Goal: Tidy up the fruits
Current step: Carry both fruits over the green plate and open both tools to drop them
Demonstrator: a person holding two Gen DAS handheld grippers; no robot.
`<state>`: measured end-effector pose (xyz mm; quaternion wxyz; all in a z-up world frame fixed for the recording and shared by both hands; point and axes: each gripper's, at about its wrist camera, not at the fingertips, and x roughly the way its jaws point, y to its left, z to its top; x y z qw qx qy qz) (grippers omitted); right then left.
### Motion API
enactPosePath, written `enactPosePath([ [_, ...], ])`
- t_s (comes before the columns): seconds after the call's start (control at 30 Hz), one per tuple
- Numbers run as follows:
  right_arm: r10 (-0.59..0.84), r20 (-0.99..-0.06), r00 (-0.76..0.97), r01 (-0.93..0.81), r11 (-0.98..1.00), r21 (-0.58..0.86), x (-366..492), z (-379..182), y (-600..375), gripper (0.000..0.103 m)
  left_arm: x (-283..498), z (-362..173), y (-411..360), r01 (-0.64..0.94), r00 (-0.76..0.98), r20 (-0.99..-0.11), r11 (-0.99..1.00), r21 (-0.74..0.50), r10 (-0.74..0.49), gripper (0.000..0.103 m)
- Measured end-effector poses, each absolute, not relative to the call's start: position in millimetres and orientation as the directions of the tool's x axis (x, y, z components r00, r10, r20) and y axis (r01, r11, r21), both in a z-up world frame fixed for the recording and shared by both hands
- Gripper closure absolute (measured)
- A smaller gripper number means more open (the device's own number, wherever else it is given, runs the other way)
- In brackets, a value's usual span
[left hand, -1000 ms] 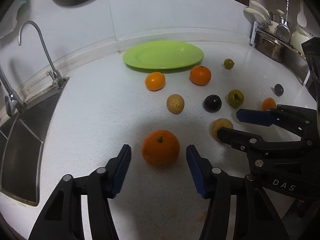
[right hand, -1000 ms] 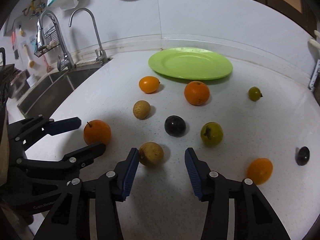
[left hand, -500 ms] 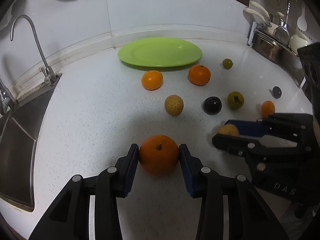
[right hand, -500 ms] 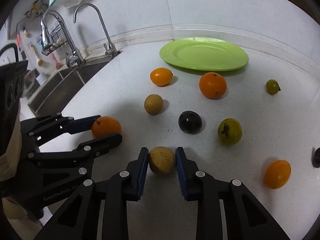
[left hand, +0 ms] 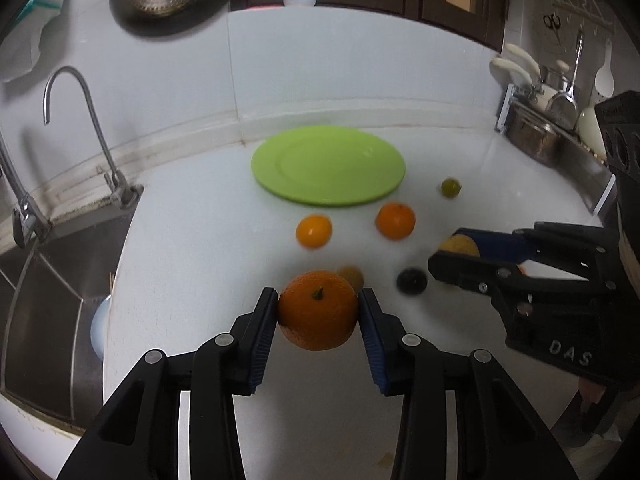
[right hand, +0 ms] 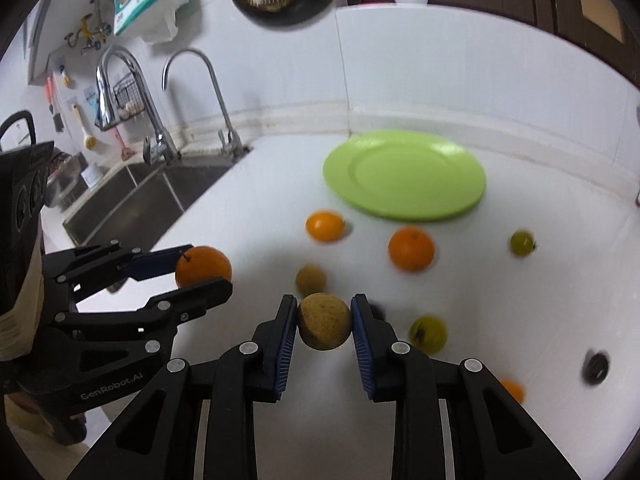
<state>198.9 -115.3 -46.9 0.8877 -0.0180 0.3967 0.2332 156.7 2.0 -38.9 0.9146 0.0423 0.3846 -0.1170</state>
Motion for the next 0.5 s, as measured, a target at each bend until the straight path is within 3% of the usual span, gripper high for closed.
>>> enactPosePath([
  [0.5, 0.373, -0.658, 0.654, -0.428, 0.900, 0.085, 275, -11, -142, 0.074, 239, -17, -23, 0.287, 0.711, -0.671, 0.958, 0.007, -0.208, 0.063],
])
